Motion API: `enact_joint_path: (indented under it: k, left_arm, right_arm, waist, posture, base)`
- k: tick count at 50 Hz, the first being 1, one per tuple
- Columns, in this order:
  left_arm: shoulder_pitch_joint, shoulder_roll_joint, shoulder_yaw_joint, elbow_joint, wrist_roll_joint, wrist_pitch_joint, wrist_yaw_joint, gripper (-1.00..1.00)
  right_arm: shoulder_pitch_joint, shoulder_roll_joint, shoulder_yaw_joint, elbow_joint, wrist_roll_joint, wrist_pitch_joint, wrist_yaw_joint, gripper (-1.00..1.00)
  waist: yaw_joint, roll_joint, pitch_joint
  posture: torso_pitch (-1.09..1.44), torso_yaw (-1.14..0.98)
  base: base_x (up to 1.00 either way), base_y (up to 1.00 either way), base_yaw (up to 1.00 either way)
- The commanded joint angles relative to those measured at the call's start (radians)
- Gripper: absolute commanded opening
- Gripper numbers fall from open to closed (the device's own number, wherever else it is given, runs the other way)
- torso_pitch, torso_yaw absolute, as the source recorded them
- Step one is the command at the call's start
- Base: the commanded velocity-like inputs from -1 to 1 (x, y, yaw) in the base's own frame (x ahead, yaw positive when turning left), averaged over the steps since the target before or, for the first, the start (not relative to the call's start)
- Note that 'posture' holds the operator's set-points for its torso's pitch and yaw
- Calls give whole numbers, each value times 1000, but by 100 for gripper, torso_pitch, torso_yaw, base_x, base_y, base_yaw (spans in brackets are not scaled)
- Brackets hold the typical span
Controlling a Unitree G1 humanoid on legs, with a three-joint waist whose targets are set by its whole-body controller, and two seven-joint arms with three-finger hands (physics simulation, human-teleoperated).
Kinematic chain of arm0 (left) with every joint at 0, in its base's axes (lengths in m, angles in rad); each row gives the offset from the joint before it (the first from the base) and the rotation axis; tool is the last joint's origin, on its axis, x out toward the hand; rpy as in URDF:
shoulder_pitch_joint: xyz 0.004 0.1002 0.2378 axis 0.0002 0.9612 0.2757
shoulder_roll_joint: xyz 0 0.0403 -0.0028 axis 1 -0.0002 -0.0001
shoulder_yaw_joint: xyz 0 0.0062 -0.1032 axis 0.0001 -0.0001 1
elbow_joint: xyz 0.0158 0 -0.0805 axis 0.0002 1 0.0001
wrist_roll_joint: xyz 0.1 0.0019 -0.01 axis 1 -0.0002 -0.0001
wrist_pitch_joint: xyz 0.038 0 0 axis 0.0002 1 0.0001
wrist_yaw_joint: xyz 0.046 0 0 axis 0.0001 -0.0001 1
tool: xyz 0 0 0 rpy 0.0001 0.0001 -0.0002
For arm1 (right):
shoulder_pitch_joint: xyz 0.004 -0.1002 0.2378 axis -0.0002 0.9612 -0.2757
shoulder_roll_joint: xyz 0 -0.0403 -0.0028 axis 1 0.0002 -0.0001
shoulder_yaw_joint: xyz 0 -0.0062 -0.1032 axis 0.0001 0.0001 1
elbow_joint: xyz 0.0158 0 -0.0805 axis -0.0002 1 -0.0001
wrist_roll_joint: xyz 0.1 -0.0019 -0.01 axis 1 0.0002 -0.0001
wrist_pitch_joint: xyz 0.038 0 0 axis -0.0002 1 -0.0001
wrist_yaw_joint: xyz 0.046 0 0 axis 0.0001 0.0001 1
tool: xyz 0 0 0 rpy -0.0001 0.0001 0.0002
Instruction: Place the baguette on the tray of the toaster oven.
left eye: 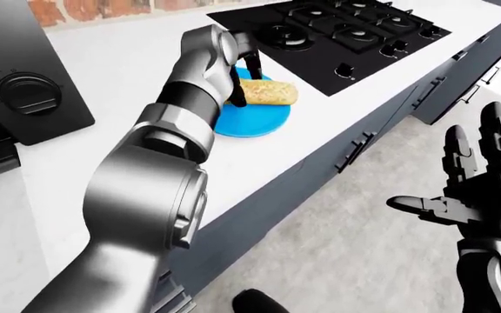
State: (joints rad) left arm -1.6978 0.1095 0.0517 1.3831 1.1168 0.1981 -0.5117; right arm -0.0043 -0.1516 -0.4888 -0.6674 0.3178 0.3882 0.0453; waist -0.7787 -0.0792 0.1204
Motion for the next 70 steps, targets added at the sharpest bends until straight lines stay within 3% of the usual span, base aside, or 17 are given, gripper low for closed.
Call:
enact_joint_path:
  k: [1,26,47,59,70]
  left_arm:
    - [-24,2,-6,-4,17,-4,-20,-3]
    - [-29,7,-12,-2,121,-21,62,-44]
    - [-74,29,5,-5,95,-6,67,-71]
    - [-97,40,3,-6,89,-4,80,-100]
    - [-140,64,16,-13,44,-12,89,-100]
  right_arm:
    - [-13,-14,-14,-37,-1,-30,-3,100]
    - [2,-10,-32,-42,12,-33,12,100]
    - [-11,-12,-14,-51,1,-22,2,100]
    - [-11,-11,-9,-49,-7,-26,4,100]
    - [-6,-4,-1,-59,-15,-26,3,100]
  waist:
    - [0,0,-26]
    - [-11,-3,-23]
    - [-5,-6,-16]
    - [-2,-7,-12]
    - [-1,-4,-7]
  posture:
    - [27,-80]
    - [27,-80]
    - [27,-80]
    - [27,-80]
    - [27,-80]
  base:
    - [0,0,0]
    - [0,0,0]
    - [0,0,0]
    - [0,0,0]
    - [0,0,0]
